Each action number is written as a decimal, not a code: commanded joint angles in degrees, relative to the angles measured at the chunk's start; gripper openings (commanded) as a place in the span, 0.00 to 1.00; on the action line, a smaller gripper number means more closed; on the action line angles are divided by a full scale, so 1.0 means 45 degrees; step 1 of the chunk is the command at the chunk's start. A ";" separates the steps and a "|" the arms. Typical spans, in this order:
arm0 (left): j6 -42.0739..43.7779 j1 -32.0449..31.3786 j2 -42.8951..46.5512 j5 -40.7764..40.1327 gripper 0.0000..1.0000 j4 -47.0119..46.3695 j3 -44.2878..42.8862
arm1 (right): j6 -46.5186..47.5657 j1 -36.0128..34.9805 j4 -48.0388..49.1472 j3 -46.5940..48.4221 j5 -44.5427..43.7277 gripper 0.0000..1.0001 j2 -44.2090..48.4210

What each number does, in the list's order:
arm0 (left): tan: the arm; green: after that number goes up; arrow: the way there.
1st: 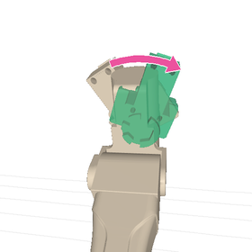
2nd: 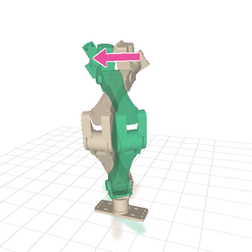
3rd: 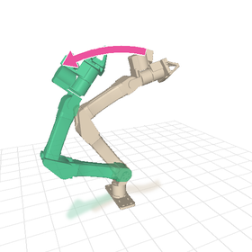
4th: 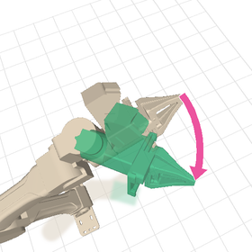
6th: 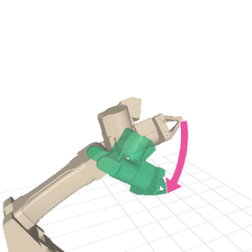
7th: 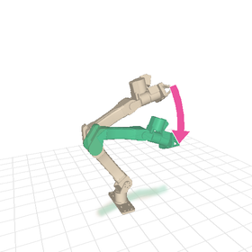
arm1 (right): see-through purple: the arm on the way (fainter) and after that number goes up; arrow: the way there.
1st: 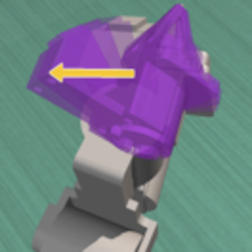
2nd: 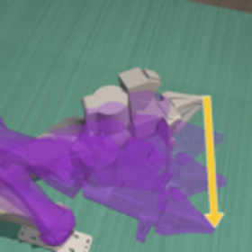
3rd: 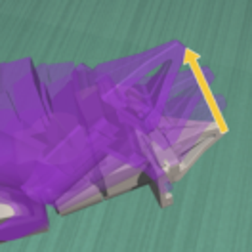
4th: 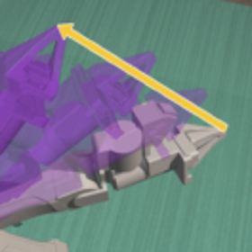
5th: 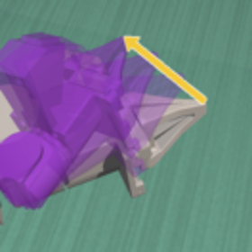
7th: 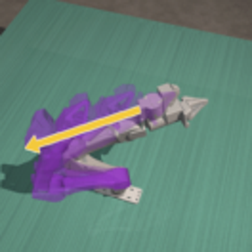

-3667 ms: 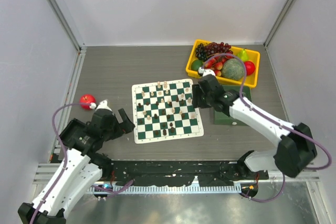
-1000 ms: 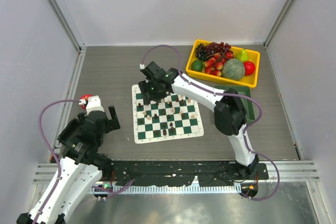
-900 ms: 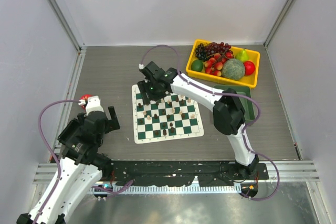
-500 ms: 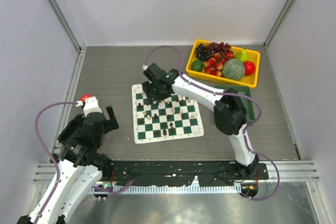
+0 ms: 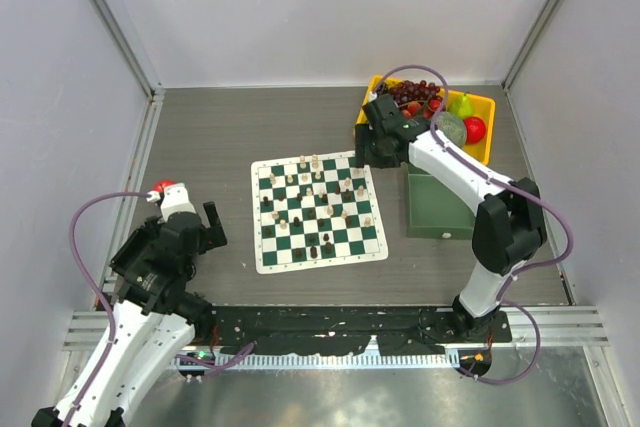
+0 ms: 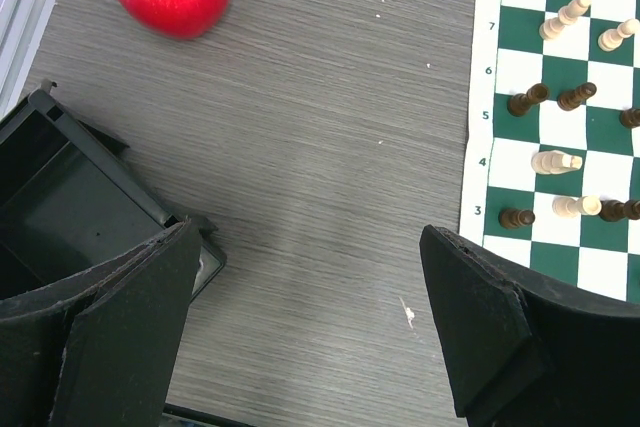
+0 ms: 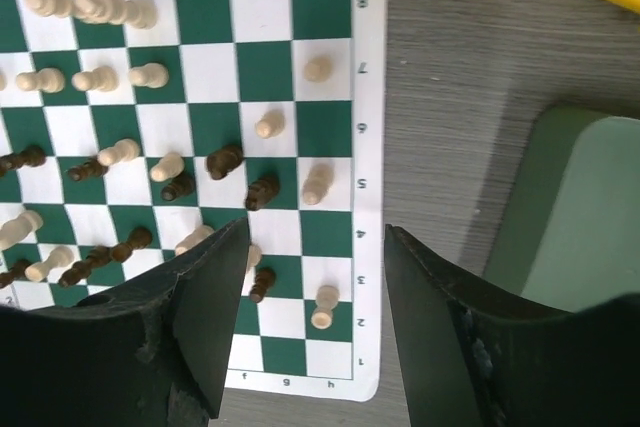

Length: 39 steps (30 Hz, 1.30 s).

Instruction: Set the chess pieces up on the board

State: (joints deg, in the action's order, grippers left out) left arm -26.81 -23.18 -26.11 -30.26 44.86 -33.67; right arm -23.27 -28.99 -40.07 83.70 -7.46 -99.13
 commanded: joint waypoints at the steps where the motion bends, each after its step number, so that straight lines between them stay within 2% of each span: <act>1: -0.0195 -0.0005 -0.0019 -0.0345 1.00 -0.0184 -0.0428 | 0.0014 -0.0781 0.0760 0.0987 0.1149 0.62 -0.0487; 8: -0.0254 -0.0005 0.0196 -0.0482 0.99 -0.0087 -0.0447 | 0.0385 -0.3709 -0.0292 0.5453 0.1307 0.63 -0.3628; 12: -0.0273 -0.0005 0.0391 -0.0580 1.00 -0.0086 -0.0389 | 0.0346 -0.4551 -0.0839 0.7196 0.1463 0.61 -0.5115; 14: -0.0293 -0.0005 0.0431 -0.0600 1.00 -0.0106 -0.0370 | 0.0307 -0.4767 -0.0977 0.7686 0.2146 0.61 -0.5507; 26: -0.0293 -0.0005 0.0313 -0.0541 1.00 -0.0086 -0.0389 | 0.0249 -0.5100 -0.1016 0.7221 0.1699 0.59 -0.5568; 28: -0.0312 -0.0005 0.0333 -0.0561 1.00 -0.0067 -0.0447 | 0.0015 -0.4945 -0.0997 0.7064 0.0822 0.57 -0.5432; 33: -0.0390 -0.0005 0.0567 -0.0814 1.00 0.0050 -0.0448 | -0.0376 -0.4242 -0.0041 0.6653 0.1267 0.55 -0.5138; 36: -0.0390 -0.0005 0.0704 -0.0912 1.00 0.0011 -0.0408 | -0.0162 -0.4027 0.0292 0.7179 0.1985 0.55 -0.5508; 39: -0.0429 -0.0005 0.0743 -0.0951 1.00 0.0030 -0.0369 | 0.0189 -0.3967 -0.0291 0.9028 0.2420 0.56 -0.6695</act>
State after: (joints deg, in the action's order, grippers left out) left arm -27.64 -23.18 -23.42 -32.42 45.28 -33.67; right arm -23.81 -47.42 -42.85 115.26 0.56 -126.19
